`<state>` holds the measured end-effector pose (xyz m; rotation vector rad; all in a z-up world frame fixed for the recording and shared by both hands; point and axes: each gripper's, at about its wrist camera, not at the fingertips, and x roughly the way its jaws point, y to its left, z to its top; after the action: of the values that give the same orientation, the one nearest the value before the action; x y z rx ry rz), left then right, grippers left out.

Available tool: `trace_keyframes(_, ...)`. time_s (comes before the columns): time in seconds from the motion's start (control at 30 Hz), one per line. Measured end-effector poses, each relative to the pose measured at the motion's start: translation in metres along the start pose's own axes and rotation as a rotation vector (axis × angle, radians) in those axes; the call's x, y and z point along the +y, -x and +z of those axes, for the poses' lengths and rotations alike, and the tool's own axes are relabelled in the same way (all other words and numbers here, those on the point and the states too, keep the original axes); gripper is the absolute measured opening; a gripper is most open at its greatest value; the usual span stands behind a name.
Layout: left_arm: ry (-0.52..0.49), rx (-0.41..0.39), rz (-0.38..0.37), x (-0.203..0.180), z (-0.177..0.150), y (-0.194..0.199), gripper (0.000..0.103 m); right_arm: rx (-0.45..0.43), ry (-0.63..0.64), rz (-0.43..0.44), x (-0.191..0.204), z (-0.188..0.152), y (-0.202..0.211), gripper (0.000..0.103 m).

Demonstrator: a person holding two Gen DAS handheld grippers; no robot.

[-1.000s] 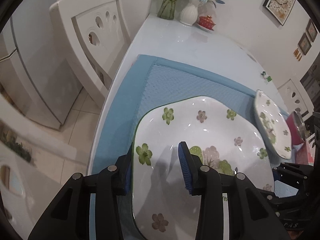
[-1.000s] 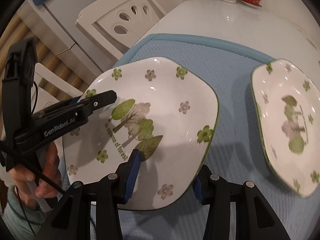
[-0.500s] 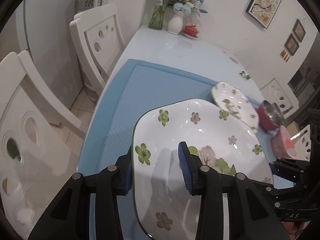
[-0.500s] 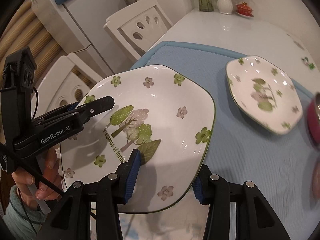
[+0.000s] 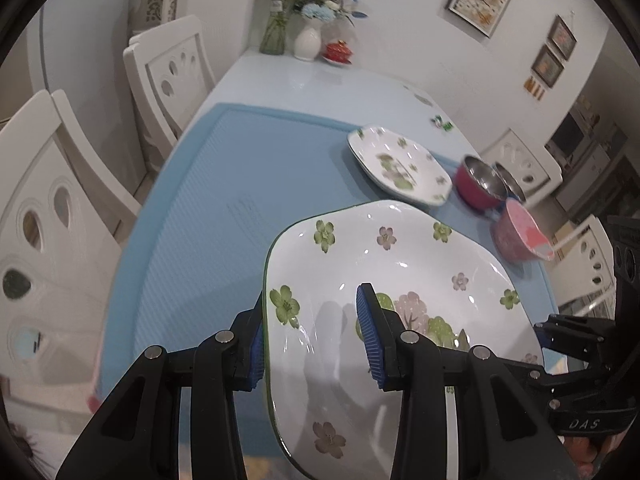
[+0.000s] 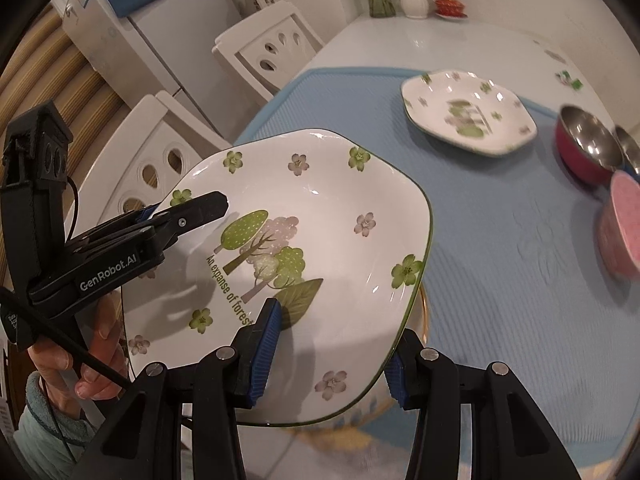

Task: Organize plates and bowls
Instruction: 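Lift the hexagonal plate and lower it onto the Sunflower plate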

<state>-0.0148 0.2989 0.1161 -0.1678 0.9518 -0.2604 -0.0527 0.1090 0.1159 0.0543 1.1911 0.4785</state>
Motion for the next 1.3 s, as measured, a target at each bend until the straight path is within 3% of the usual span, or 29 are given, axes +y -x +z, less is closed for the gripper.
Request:
trace_keyframes(0.23,-0.036,0.086,0.019,-0.021,-0.043,-0.004,0.036,0.061,0.001,-0.005,-0.011,-0.038,0.003,0.045)
trace_keyframes(0.53,0.035,0.144,0.011,-0.019,-0.079,-0.010,0.036,0.133,-0.003,0.000,-0.015,-0.064,-0.008,0.045)
trace_keyframes(1.0,0.095,0.189,-0.007,-0.009,-0.092,-0.024,0.036,0.222,-0.019,-0.063,-0.012,-0.067,-0.035,0.045)
trace_keyframes(1.3,0.110,0.161,0.030,-0.003,-0.087,-0.020,0.036,0.224,-0.052,-0.065,-0.006,-0.065,-0.041,0.046)
